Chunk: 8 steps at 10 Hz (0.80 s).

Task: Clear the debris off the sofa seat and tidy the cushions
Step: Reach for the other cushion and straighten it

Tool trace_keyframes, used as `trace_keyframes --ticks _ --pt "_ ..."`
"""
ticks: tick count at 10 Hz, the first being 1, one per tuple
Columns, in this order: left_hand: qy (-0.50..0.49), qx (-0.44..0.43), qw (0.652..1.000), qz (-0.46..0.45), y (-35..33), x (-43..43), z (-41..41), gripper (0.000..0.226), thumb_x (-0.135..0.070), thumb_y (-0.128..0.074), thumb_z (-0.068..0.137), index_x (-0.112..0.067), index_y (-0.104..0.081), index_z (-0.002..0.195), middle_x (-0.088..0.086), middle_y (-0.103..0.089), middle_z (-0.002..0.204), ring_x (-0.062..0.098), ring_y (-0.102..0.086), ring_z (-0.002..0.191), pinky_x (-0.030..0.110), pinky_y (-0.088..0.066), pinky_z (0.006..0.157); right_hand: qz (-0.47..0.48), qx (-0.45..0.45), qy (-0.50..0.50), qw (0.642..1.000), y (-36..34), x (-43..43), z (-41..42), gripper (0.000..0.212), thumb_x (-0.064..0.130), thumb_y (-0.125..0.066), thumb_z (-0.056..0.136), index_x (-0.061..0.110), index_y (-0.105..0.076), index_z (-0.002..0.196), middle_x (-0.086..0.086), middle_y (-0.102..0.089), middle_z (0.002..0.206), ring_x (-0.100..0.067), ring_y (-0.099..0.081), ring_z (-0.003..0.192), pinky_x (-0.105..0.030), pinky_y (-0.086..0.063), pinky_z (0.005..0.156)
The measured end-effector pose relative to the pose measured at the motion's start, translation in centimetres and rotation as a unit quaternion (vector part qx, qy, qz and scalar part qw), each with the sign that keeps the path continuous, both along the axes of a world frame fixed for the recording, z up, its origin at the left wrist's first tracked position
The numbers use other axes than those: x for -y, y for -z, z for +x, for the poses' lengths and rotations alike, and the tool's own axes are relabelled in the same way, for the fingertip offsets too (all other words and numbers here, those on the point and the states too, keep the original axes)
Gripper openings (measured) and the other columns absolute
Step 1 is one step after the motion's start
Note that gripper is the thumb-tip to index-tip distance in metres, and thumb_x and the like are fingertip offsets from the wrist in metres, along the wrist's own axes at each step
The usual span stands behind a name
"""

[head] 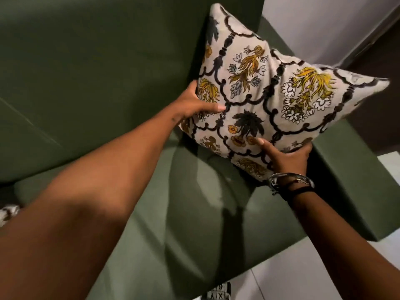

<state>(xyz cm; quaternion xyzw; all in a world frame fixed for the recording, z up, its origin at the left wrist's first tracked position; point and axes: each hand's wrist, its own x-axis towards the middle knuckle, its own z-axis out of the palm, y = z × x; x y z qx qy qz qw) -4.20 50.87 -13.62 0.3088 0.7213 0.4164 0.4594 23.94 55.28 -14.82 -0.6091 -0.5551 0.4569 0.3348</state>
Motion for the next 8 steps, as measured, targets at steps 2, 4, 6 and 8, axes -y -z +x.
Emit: trace_keyframes --ticks 2,4,6,8 --pt "-0.099 0.025 0.992 0.076 0.7 1.4 2.1 0.108 -0.021 -0.096 0.053 -0.017 -0.035 0.142 -0.007 -0.057 0.124 0.005 -0.057 0.110 0.027 -0.050 0.103 0.016 -0.061 -0.031 0.998 -0.2 -0.8 -0.3 0.117 0.040 -0.092 0.042 0.016 -0.032 0.140 -0.003 -0.050 0.142 -0.016 -0.051 0.126 -0.045 -0.041 0.110" --pt "-0.313 -0.075 0.927 0.192 0.8 13.3 2.5 0.090 -0.010 -0.096 0.047 -0.023 -0.041 0.117 -0.011 -0.059 0.114 -0.020 -0.062 0.096 0.003 -0.049 0.079 0.009 -0.078 -0.220 0.972 -1.7 -0.5 -5.7 0.101 0.036 -0.094 0.045 0.017 -0.046 0.131 -0.002 -0.063 0.130 -0.014 -0.062 0.116 -0.042 -0.051 0.099" --pt "-0.411 -0.100 0.900 0.107 3.1 19.6 0.5 0.095 -0.014 -0.096 0.054 -0.018 -0.034 0.125 -0.008 -0.056 0.122 -0.002 -0.061 0.110 0.016 -0.050 0.094 0.014 -0.054 -0.343 0.938 -0.4 1.5 -14.1 0.085 0.035 -0.089 0.042 0.029 -0.052 0.118 0.000 -0.064 0.123 -0.003 -0.064 0.104 -0.010 -0.051 0.085" --pt "-0.345 -0.117 0.931 0.027 0.8 21.1 1.2 0.133 -0.043 -0.094 0.054 -0.013 -0.011 0.153 0.013 -0.024 0.158 0.025 -0.027 0.148 0.037 -0.025 0.123 0.029 0.008 -0.285 0.958 -2.4 2.5 -13.5 0.095 0.011 -0.090 0.057 0.012 -0.039 0.137 -0.016 -0.050 0.140 -0.025 -0.052 0.126 -0.042 -0.044 0.106"
